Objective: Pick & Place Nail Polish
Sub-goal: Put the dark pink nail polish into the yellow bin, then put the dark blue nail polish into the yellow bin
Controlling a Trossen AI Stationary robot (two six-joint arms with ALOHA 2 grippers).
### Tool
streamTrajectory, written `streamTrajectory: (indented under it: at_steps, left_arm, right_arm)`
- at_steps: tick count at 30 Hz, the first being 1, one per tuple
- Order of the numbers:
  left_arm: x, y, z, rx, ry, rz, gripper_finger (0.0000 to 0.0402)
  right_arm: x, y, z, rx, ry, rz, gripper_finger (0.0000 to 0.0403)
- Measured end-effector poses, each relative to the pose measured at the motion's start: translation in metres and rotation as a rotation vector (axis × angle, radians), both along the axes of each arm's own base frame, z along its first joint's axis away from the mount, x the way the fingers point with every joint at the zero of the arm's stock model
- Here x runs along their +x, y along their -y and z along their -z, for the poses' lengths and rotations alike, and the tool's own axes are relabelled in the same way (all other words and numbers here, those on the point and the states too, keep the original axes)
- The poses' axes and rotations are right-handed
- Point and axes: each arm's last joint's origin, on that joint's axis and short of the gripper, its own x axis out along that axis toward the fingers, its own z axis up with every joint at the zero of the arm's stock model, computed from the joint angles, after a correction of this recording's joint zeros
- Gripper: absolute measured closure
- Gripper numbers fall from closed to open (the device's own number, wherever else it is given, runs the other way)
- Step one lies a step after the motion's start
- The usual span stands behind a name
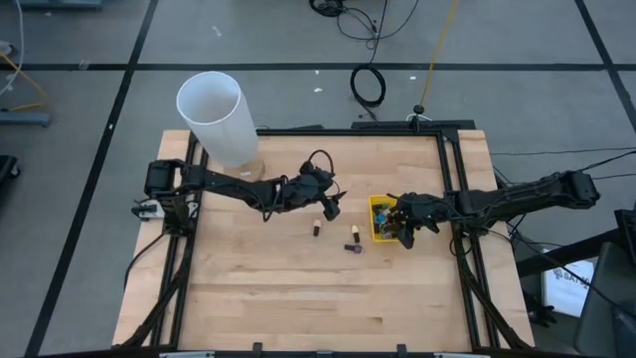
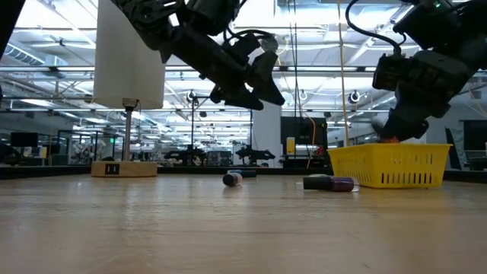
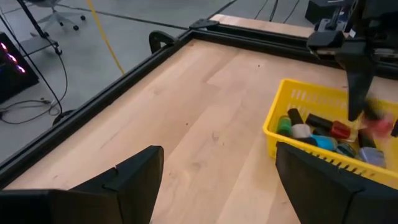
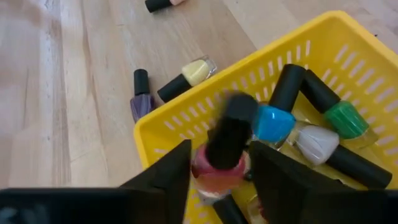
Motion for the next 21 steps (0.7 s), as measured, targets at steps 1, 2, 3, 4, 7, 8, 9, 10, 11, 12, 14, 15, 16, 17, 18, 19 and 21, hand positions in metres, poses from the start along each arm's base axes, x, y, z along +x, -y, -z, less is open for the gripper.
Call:
streamTrajectory:
  at_steps: [1,2,3,4,7,8,9,10,11,12,14,15,16,17,18,19,21]
  left_arm:
    - [0.000,0.000,0.000,0.000,0.000,0.000,0.0103]
    - [0.000,0.000,0.000,0.000,-0.001,0.000,0.0102]
    - [0.000,0.000,0.000,0.000,-0.005,0.000,0.0101]
    - [0.000,0.000,0.001,-0.001,-0.010,0.000,0.0100]
    - [-0.001,0.000,0.001,-0.002,-0.015,-0.001,0.0099]
    - [-0.001,0.000,0.002,-0.006,-0.018,-0.002,0.0100]
    - [-0.001,0.000,0.003,-0.012,-0.028,-0.007,0.0101]
    - [-0.002,-0.001,0.004,-0.017,-0.039,-0.014,0.0103]
    - [-0.003,-0.003,0.005,-0.019,-0.051,-0.019,0.0104]
    - [-0.004,-0.006,0.006,-0.026,-0.063,-0.030,0.0106]
    - [-0.007,-0.015,0.010,-0.050,-0.097,-0.055,0.0111]
    - [-0.009,-0.020,0.012,-0.067,-0.117,-0.059,0.0114]
    - [-0.011,-0.027,0.014,-0.088,-0.137,-0.059,0.0117]
    - [-0.013,-0.034,0.016,-0.110,-0.156,-0.057,0.0120]
    - [-0.015,-0.041,0.018,-0.131,-0.171,-0.050,0.0122]
    - [-0.017,-0.048,0.019,-0.154,-0.188,-0.043,0.0124]
    - [-0.023,-0.062,0.023,-0.192,-0.226,-0.030,0.0126]
  right_arm:
    - [0.000,0.000,0.000,0.000,0.000,0.000,0.0224]
    - [0.000,0.000,0.000,0.000,0.000,0.000,0.0210]
    - [0.000,0.000,0.000,0.000,0.001,0.000,0.0197]
    - [0.000,0.000,0.000,0.000,0.002,0.000,0.0187]
    - [0.000,0.000,0.000,0.000,0.004,0.000,0.0166]
    - [0.000,0.000,0.000,0.000,0.004,0.000,0.0163]
    - [0.000,0.000,-0.001,0.000,0.007,0.000,0.0160]
    - [0.001,0.000,-0.001,0.001,0.014,0.000,0.0158]
    - [0.001,0.000,-0.002,0.001,0.023,0.000,0.0157]
    - [0.002,0.000,-0.002,0.001,0.033,0.000,0.0157]
    - [0.004,0.000,-0.004,-0.001,0.058,-0.003,0.0157]
    - [0.005,0.000,-0.005,-0.005,0.074,-0.007,0.0158]
    - [0.006,0.000,-0.007,-0.012,0.090,-0.014,0.0160]
    - [0.007,0.000,-0.008,-0.021,0.107,-0.021,0.0161]
    - [0.008,0.000,-0.010,-0.030,0.126,-0.029,0.0162]
    - [0.008,0.000,-0.011,-0.040,0.146,-0.037,0.0164]
    - [0.010,0.000,-0.015,-0.059,0.187,-0.051,0.0166]
